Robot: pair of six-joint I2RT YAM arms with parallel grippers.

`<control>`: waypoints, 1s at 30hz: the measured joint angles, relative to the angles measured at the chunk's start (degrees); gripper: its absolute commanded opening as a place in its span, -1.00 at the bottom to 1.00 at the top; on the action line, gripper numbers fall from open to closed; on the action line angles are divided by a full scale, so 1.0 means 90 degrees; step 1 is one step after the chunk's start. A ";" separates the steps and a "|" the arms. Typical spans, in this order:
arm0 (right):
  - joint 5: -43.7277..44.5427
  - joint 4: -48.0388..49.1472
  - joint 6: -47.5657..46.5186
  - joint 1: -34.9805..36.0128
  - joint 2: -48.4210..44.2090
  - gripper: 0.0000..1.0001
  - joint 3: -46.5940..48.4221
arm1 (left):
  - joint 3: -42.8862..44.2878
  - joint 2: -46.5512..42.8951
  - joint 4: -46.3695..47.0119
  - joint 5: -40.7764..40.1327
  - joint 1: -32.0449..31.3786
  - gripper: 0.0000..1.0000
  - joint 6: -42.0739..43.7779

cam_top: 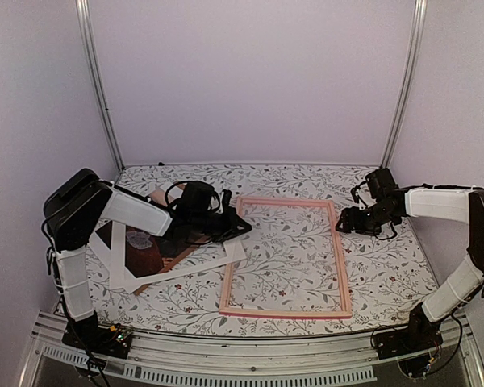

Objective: Put the photo into the frame
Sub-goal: Place the glass panel in the frame body.

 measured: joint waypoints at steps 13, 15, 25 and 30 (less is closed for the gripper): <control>0.0007 0.0010 0.0027 0.0476 0.0000 0.55 0.0007 | 0.0036 0.0039 -0.0097 0.0044 -0.0015 -0.42 0.0046; 0.0010 0.0005 0.0041 0.0629 0.0000 0.55 0.0039 | 0.0044 0.0039 -0.0134 0.0044 -0.0019 -0.39 0.0056; 0.0019 0.0102 0.0245 0.1447 0.0333 0.55 0.0612 | 0.0070 0.0041 -0.0250 0.0017 -0.0070 -0.32 0.0068; -0.0090 0.0228 0.0364 0.1887 0.0743 0.55 0.0882 | 0.0070 0.0041 -0.0308 -0.0056 -0.0117 -0.31 0.0083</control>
